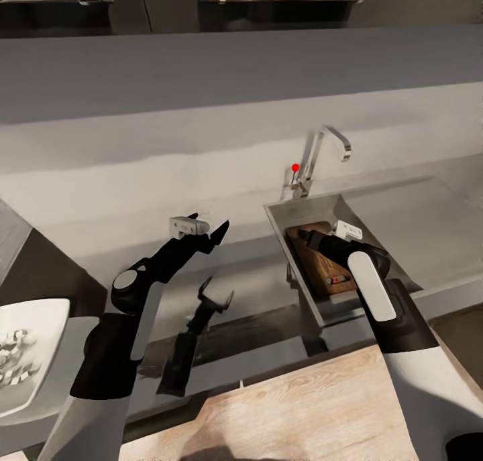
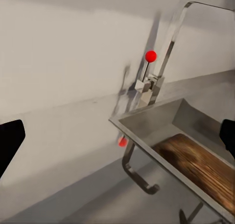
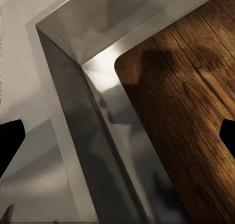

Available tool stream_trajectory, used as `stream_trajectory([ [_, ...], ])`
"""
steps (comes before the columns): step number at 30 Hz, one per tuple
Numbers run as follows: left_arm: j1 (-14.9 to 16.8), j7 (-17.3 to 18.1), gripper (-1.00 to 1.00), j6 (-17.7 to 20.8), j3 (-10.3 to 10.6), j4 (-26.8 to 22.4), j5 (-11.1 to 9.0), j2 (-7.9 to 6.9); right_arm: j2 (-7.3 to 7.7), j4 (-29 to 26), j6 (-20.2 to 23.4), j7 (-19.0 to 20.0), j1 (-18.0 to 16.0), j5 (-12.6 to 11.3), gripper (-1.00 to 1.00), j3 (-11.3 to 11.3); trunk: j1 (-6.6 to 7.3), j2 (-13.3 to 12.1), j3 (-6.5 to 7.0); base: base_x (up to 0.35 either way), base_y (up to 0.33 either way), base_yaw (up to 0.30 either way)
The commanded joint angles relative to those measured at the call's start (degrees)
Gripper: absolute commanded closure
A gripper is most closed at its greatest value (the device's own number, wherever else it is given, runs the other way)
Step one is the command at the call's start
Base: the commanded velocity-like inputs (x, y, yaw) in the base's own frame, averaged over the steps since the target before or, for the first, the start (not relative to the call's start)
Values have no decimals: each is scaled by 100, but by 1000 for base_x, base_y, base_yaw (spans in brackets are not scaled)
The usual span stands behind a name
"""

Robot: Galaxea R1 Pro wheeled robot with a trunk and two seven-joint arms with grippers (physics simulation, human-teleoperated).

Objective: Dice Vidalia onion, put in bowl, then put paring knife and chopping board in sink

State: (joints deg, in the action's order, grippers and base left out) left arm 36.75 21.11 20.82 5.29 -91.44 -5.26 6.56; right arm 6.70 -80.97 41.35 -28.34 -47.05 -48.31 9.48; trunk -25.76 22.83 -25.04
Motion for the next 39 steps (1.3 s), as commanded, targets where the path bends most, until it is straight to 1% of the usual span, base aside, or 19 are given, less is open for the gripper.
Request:
stream_trajectory([
  [1, 3, 7, -100, 54, -4, -5, -54, 3, 6, -6, 5, -58, -6, -55, -100, 15, -3, 9, -4, -29, 0, -43],
  [15, 4, 7, -100, 54, -7, -5, -54, 3, 6, -6, 4, -58, -6, -51, -100, 19, -3, 9, 108, -6, 0, -84],
  [39, 2, 7, -100, 54, -5, -5, -54, 3, 6, -6, 4, -58, -6, -54, -100, 19, -3, 9, 314, 0, 0, -111],
])
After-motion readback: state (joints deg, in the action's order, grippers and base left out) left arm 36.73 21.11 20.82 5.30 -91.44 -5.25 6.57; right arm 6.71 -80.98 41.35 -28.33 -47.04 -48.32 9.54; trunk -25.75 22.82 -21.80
